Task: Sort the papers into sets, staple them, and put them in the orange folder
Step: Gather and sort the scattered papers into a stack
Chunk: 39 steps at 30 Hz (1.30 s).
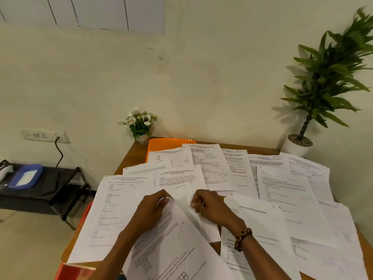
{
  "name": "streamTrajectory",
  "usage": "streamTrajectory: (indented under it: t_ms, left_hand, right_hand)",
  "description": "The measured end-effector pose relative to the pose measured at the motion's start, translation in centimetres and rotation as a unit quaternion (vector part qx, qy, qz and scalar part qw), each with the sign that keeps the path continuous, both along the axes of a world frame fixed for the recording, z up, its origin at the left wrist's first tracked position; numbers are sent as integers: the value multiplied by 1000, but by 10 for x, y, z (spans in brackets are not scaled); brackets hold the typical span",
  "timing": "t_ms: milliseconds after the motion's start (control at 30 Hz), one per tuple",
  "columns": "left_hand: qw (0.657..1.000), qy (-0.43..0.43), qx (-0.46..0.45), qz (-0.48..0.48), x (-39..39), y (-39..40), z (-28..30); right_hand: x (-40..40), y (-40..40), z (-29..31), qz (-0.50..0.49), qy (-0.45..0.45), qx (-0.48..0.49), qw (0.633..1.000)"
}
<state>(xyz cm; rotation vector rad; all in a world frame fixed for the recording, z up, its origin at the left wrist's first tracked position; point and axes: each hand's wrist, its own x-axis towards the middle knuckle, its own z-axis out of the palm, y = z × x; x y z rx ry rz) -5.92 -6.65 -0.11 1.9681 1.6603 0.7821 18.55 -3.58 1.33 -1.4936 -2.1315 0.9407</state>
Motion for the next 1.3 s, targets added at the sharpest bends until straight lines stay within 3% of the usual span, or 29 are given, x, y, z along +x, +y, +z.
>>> streamTrajectory:
  t_ms: [100,200,400,667,833,967,1100,1167,1300]
  left_hand:
    - [1000,-5,-22,-15,-2,5,-10]
    - [1000,3,-17,-22,-3,9,-16]
    - [999,-4,-26,-34,0,15,-19]
    - [997,14,-32,-63,13,25,-24]
    - [997,12,-26,-67,19,45,-22]
    - [996,2,-19,-89,23,61,-23]
    - [995,16,-33,-92,26,63,-28]
    - [995,17,-36,-88,26,65,-30]
    - [995,26,-38,-87,26,67,-29]
  right_hand:
    - [-8,5,-12,-15,-99,95,990]
    - [-18,5,-22,51,-206,141,967]
    - [-22,0,-33,81,-241,144,956]
    - [-10,15,-24,22,-178,165,970]
    - [-9,28,-15,-31,-201,79,976]
    - [-10,39,-24,-119,-26,56,991]
    - [-8,57,-13,-235,114,-30,965]
    - [-8,62,-10,-244,120,-62,960]
    - [-9,66,-12,-273,67,-26,959]
